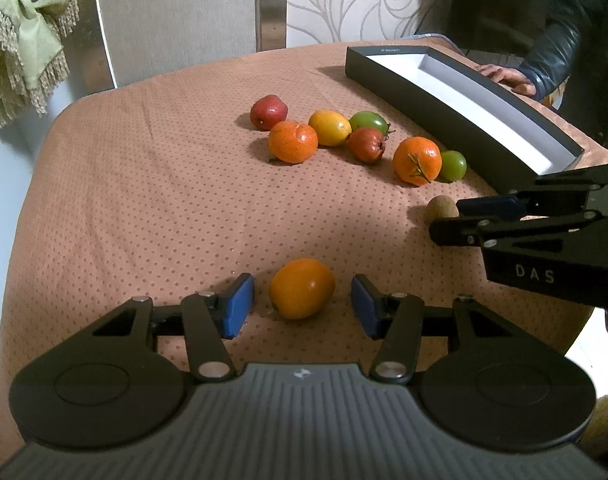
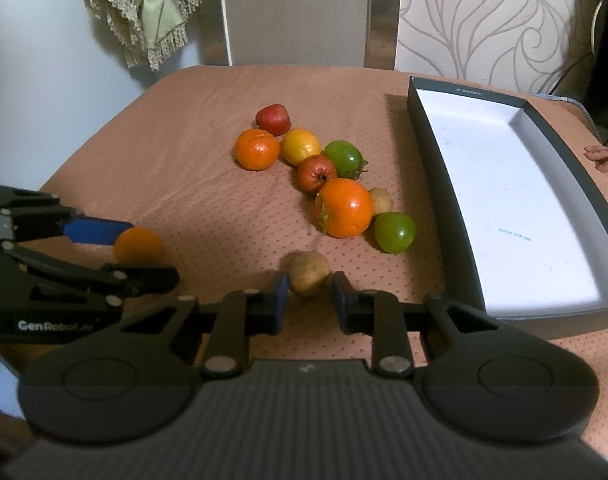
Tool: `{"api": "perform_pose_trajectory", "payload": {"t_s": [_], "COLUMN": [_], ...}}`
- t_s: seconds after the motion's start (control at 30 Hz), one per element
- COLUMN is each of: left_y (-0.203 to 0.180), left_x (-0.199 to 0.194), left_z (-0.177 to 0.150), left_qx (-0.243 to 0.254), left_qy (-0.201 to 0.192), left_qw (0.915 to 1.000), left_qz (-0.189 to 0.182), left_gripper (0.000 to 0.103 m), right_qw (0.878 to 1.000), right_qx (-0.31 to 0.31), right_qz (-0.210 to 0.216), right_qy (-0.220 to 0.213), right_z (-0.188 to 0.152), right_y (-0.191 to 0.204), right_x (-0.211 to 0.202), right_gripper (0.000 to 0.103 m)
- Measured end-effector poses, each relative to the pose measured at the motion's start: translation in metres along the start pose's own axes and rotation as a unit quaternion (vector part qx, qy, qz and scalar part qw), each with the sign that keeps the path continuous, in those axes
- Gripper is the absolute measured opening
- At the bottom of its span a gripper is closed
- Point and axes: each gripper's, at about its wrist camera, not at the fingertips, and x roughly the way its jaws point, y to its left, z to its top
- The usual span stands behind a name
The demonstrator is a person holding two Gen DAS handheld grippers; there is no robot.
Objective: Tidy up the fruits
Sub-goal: 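Close the left gripper on the orange while the right gripper grasps the brown kiwi, then carry the orange in the left gripper and the kiwi in the right gripper over the white box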
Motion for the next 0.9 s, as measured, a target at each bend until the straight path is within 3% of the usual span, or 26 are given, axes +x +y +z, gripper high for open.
{"api": "perform_pose_trajectory", "payload": {"t_s": [0.17,0.37,0.9], "left_y": [0.003,0.005,-0.007], "left_x": [0.0,-0.001,-0.007], "left_z": [0.001,0.002,0.02], "left_qx": [-0.011,-0.023,-0.031], "left_qy": [-0.001,-0.003,-0.021], "left_qw": [0.9999,0.9997,0.9993], "left_qz": [0.001,-0.001,0.007], "left_gripper": [0.054,0.039,0.039], "right_qw": [1.0,1.0,0.999], "right_qx": [-0.008,-0.011,-0.014], "right_qz": [-0.002,0.008,0.007], "right_qy": [0.004,0.006,-0.041], "right_z": [0.0,0.001,0.012], "right_y": [0.001,0.0,-0.019], "right_x": [0.003,0.001,-0.04], "right_gripper": [0.028,0.026,0.026]}}
